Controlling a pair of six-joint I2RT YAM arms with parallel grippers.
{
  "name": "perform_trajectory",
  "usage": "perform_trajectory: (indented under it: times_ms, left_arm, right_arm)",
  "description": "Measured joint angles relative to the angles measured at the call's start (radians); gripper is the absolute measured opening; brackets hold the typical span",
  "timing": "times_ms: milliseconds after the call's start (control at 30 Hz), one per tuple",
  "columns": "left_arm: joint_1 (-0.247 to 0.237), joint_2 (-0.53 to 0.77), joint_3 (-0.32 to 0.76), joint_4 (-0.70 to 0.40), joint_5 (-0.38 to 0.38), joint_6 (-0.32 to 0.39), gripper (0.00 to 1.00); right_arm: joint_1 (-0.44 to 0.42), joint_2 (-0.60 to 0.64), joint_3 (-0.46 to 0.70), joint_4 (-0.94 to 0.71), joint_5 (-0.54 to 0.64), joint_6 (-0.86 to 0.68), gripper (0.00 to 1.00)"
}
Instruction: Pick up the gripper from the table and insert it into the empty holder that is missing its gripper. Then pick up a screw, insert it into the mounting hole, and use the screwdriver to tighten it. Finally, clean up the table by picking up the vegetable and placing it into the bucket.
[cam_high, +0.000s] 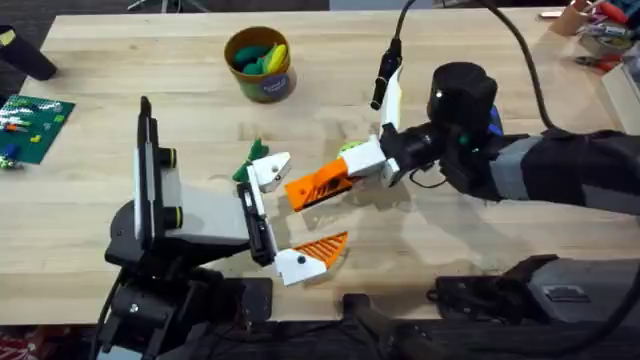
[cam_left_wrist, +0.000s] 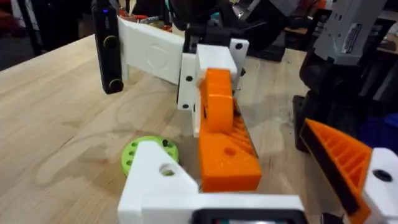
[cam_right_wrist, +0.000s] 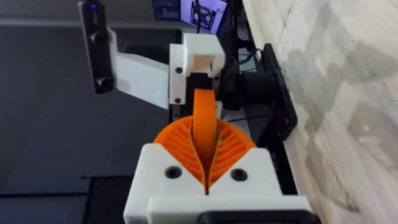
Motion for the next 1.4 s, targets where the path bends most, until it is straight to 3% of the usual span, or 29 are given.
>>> perform_trajectory:
  times_ms: [1400]
  left_arm:
    - [0.000,0.000,0.000,0.003,-0.018,0.012,0.986]
  right_arm:
    - [0.067,-0.038,0.000,0.080,0.185,0.128,0.015]
